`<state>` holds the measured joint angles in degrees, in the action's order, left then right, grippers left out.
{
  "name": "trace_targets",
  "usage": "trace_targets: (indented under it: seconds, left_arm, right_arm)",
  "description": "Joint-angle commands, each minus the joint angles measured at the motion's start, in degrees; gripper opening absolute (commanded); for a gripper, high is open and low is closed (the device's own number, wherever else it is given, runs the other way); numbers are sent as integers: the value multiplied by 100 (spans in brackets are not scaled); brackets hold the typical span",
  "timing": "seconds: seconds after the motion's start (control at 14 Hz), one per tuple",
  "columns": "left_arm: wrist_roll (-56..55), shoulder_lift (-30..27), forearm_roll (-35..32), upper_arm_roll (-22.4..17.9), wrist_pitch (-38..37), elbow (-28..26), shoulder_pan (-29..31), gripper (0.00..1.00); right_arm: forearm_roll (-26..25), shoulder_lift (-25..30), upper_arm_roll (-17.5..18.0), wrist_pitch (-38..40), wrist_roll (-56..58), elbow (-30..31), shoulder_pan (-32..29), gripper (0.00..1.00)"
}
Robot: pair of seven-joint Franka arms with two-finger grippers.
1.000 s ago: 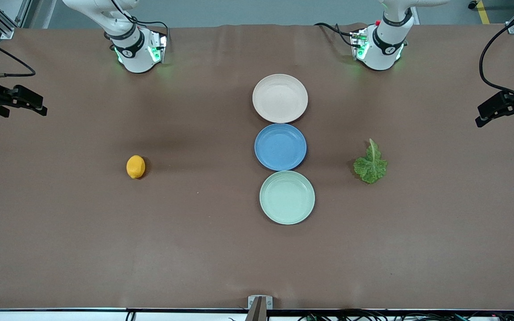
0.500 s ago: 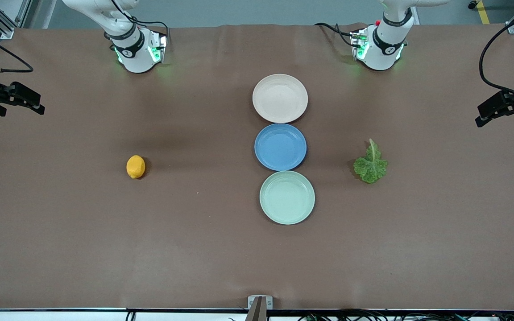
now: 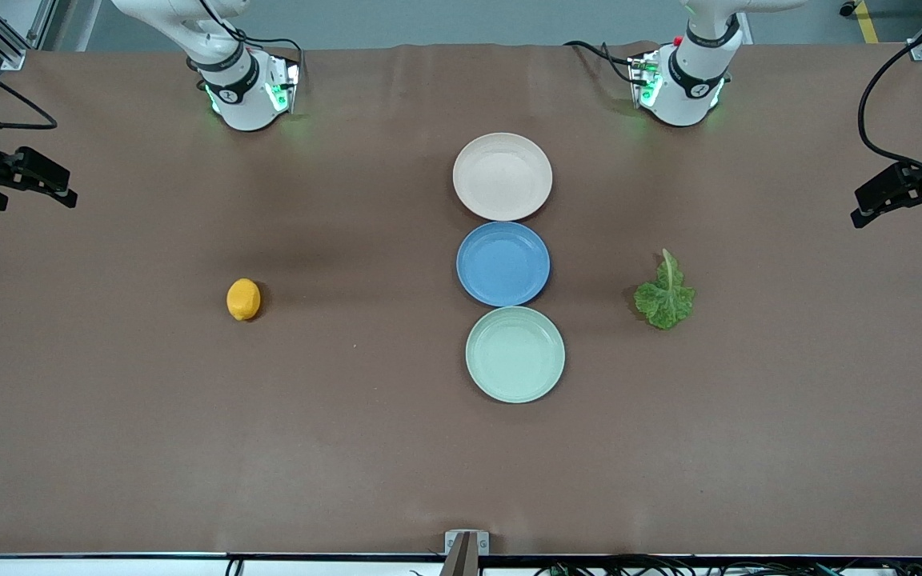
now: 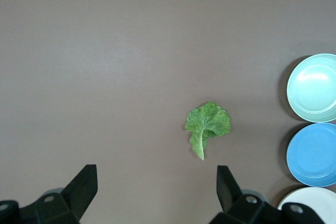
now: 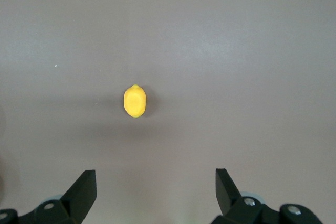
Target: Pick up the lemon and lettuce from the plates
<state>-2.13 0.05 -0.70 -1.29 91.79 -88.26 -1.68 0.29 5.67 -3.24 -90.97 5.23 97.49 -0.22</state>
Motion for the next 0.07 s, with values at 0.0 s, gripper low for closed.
trace_targets:
  seconds: [0.0]
  left_arm:
    - [107, 39, 70, 32, -73, 133, 36, 100]
  right_arm:
    - [68, 206, -10, -96, 57, 227, 22, 100]
